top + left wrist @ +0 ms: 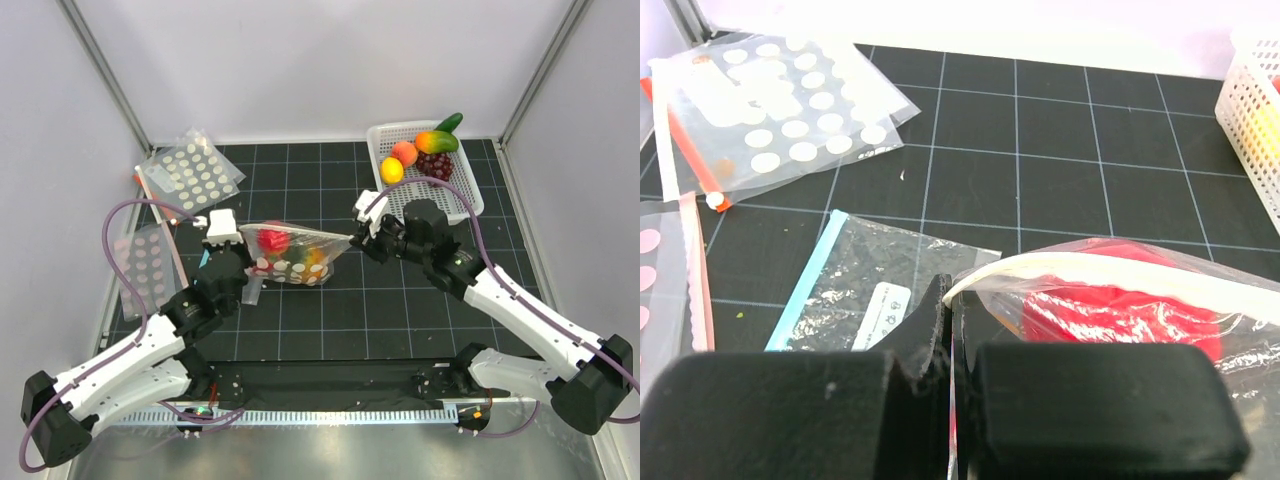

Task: Place the food in the zip-top bag and seal the zipper
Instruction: Zip the zipper food storage bag at the center of the board, then place the zipper food storage bag at the center of the board.

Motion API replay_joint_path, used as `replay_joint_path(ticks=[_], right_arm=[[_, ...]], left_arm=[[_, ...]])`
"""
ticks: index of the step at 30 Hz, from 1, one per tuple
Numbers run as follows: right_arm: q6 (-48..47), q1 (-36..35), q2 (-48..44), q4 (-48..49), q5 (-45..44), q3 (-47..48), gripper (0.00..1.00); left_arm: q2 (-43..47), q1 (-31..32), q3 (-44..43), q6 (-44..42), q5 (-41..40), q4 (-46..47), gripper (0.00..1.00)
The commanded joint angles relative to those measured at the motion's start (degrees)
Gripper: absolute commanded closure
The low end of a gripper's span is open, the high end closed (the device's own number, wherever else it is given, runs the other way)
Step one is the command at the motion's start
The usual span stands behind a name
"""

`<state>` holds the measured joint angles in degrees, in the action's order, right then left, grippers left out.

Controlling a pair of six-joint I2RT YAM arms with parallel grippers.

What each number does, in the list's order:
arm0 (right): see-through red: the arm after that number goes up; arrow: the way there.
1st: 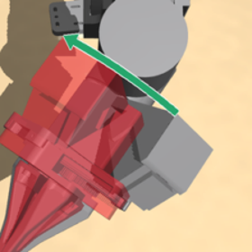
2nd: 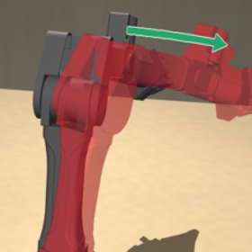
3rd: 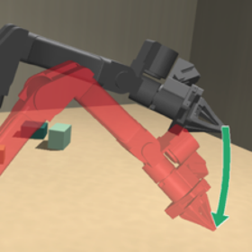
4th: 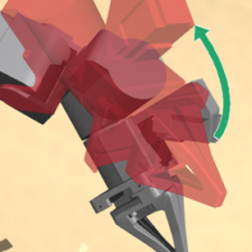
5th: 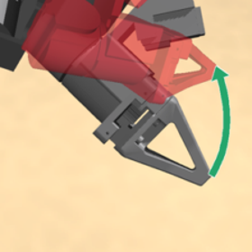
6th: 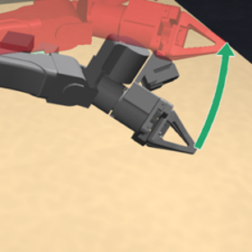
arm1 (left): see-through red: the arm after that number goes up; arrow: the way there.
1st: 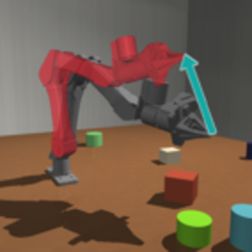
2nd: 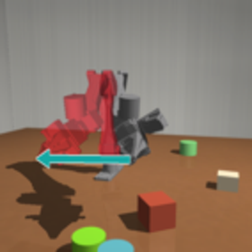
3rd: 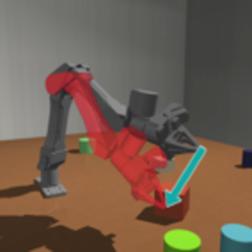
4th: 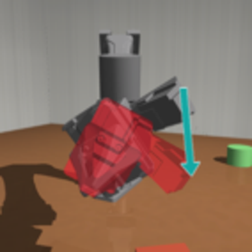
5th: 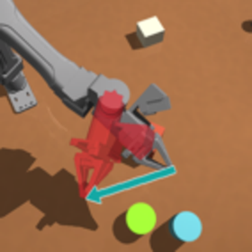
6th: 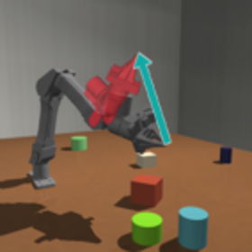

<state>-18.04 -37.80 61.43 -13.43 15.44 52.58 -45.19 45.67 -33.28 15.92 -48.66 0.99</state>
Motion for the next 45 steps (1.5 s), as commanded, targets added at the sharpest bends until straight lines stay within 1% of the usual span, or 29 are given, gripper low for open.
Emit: replay_joint_path(ticks=[1, 8, 9, 10, 11, 12, 14, 16, 19, 23, 24, 28, 32, 35, 36, 38, 39, 42, 43, 45], right_arm=[[1.08, 1.24, -1.58, 1.03, -4.11, -0.10, 0.99], [0.55, 1.24, -2.89, 3.85, 0.90, -1.25, 0.99], [0.55, 1.33, -2.98, 4.46, 1.08, -1.60, 0.99], [0.64, 1.24, -3.07, 4.73, 0.91, -1.77, 0.99], [0.64, 1.24, -3.24, 4.82, 0.64, -1.86, 0.99], [0.73, 1.15, -3.16, 5.08, -0.23, -2.04, 0.99], [0.99, 1.24, -3.07, 5.26, -1.29, -2.21, 0.99], [1.08, 1.24, -2.98, 5.61, -2.25, -2.39, 0.99], [0.73, 1.33, -3.42, 6.22, -2.18, -2.83, 0.99], [-1.63, 1.33, -3.68, 5.70, 1.51, -3.01, 0.99], [-2.08, 1.33, -3.68, 5.70, 3.78, -3.01, 0.99], [-2.26, 1.33, -2.72, 5.70, 8.19, -2.48, 0.99], [-2.26, 1.33, -1.93, 5.70, 10.83, -2.04, 0.99], [-2.26, 1.15, -1.49, 6.05, 15.92, -1.78, 0.98], [-2.17, 0.80, -1.31, 6.40, 17.07, -1.60, 0.98], [-2.08, 0.19, -0.61, 6.49, 18.83, -1.43, 0.94], [-2.00, -0.16, -0.35, 6.31, 18.75, -1.16, 0.89], [0.28, -0.26, 0.97, 6.75, 18.05, -0.46, 0.85], [1.25, -0.26, 1.15, 7.27, 16.65, -0.28, 0.83], [4.50, -0.25, 1.15, 9.03, 14.45, -0.37, 0.82]], left_arm=[[1.16, -1.11, -0.12, -0.89, -6.62, 1.99, 1.00], [-0.95, -1.20, -1.79, -2.65, 2.86, 2.35, 0.99], [-1.48, -1.20, -2.14, -2.83, 5.66, 2.17, 0.95], [-1.65, -1.11, -2.93, -3.09, 7.60, 1.91, 0.88], [-1.66, -1.20, -3.19, -4.66, 9.97, 1.47, 0.72], [-1.48, -1.20, -3.46, -5.28, 15.74, 1.38, 0.65], [-0.96, -1.11, -3.46, -6.08, 20.25, 1.38, 0.52], [0.27, -1.11, -3.37, -6.69, 24.29, 1.29, 0.43], [2.20, -1.02, -3.29, -8.19, 29.31, 1.03, 0.22], [3.79, -1.11, -3.55, -8.80, 33.27, 0.68, 0.20], [4.05, -1.02, -3.72, -8.89, 33.72, 0.50, 0.20], [4.50, -1.02, -3.99, -8.63, 34.25, 0.06, 0.20], [3.27, -1.02, -4.43, -8.10, 34.95, 0.15, 0.19], [1.78, -1.02, -5.39, -7.49, 36.88, 0.24, 0.18], [0.64, -1.02, -5.66, -6.79, 36.63, 0.15, 0.18], [-0.33, -1.02, -6.53, -5.47, 35.84, 0.24, 0.10], [-1.12, -1.02, -6.80, -3.90, 35.22, 0.32, 0.08], [-1.13, -1.02, -6.71, -0.73, 30.66, 1.11, 0.00], [-0.87, -1.02, -6.28, 0.50, 27.25, 1.29, 0.00], [0.53, -1.02, -5.66, 3.57, 24.24, 1.64, 0.00]])
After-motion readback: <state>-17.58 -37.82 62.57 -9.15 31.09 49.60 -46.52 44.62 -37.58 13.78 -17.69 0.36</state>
